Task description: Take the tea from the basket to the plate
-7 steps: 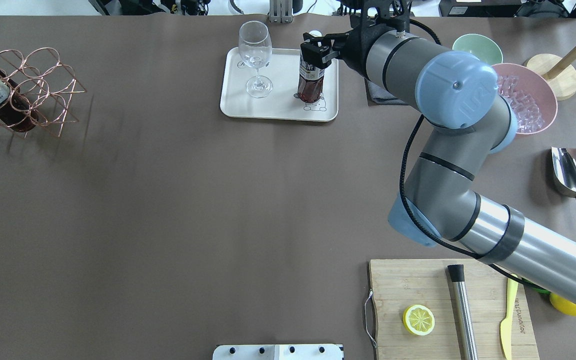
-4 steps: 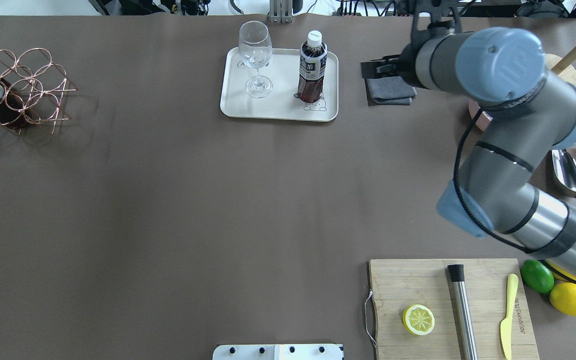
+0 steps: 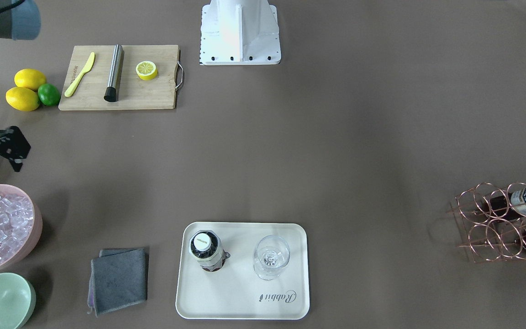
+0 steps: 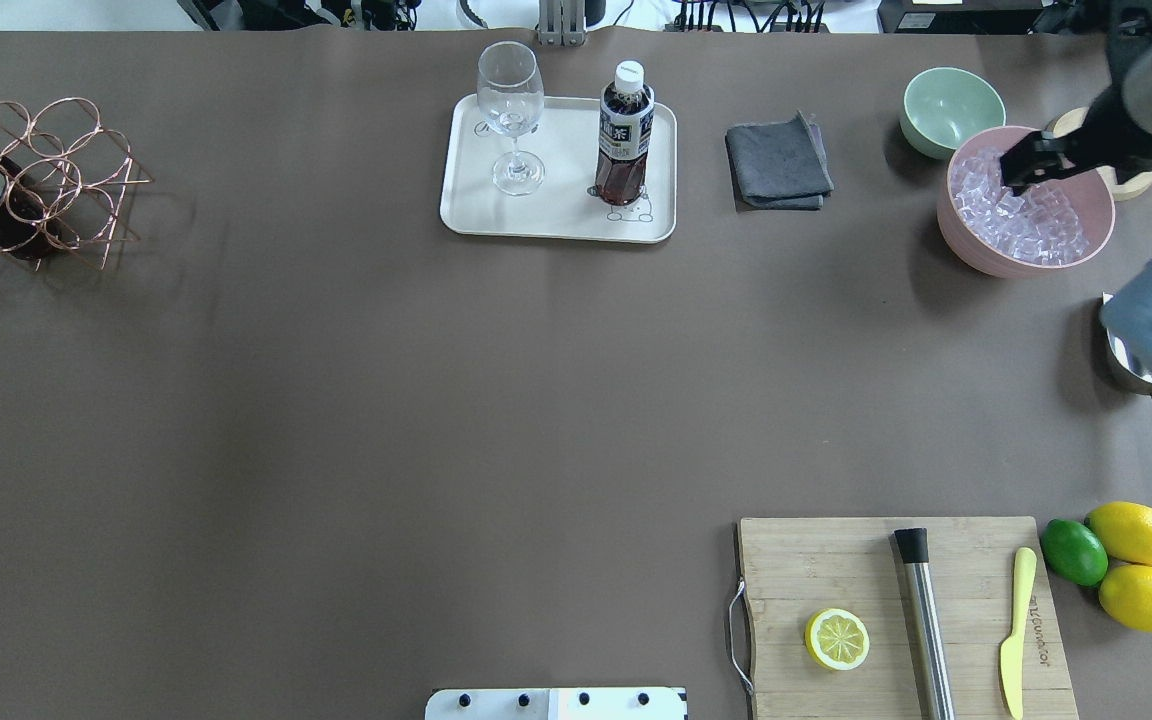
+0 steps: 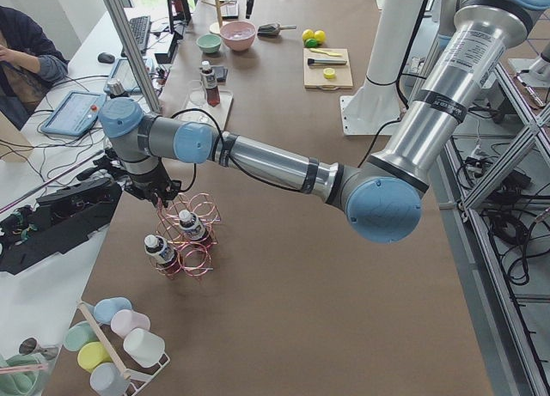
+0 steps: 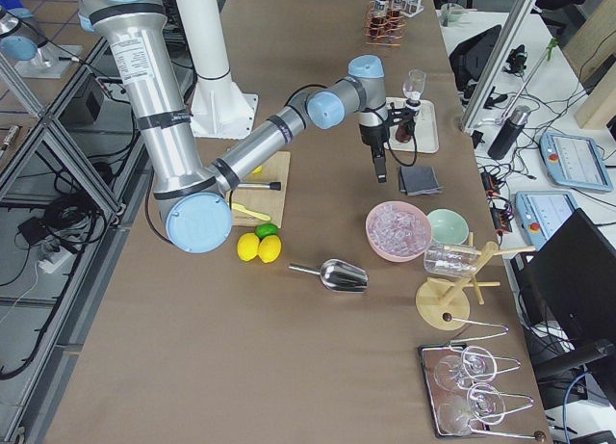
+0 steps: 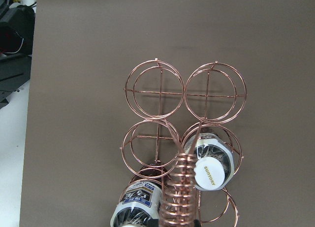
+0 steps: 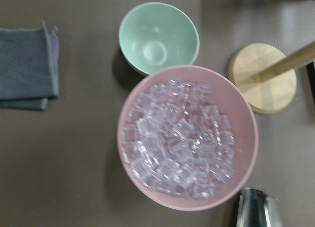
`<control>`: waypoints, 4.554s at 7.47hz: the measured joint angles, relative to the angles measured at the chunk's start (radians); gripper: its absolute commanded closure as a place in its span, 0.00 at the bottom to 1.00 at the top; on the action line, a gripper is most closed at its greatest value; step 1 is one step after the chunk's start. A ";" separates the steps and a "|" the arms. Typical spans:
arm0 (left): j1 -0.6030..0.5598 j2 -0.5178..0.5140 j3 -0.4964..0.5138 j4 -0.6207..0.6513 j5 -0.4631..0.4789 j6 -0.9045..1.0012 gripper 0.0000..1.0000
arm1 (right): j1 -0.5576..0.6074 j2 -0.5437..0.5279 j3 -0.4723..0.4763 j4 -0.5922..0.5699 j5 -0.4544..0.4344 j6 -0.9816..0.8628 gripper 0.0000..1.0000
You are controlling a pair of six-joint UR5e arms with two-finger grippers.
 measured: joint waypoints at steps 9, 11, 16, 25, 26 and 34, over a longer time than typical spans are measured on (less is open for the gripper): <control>0.002 0.001 -0.043 0.001 0.000 -0.008 1.00 | 0.554 -0.348 -0.235 -0.126 0.443 -0.827 0.00; 0.003 0.003 -0.045 0.001 0.000 -0.007 0.46 | 0.487 -0.309 -0.308 -0.093 0.450 -0.809 0.00; 0.003 -0.001 -0.045 0.004 0.000 -0.012 0.02 | 0.420 -0.289 -0.374 -0.022 0.452 -0.775 0.00; -0.098 0.203 -0.333 0.320 -0.023 -1.029 0.02 | 0.506 -0.306 -0.323 -0.023 0.369 -0.769 0.00; -0.085 0.250 -0.334 0.295 -0.021 -1.096 0.02 | 0.507 -0.306 -0.323 -0.023 0.370 -0.769 0.00; -0.017 0.515 -0.343 0.045 0.016 -1.389 0.02 | 0.504 -0.307 -0.320 -0.022 0.373 -0.769 0.00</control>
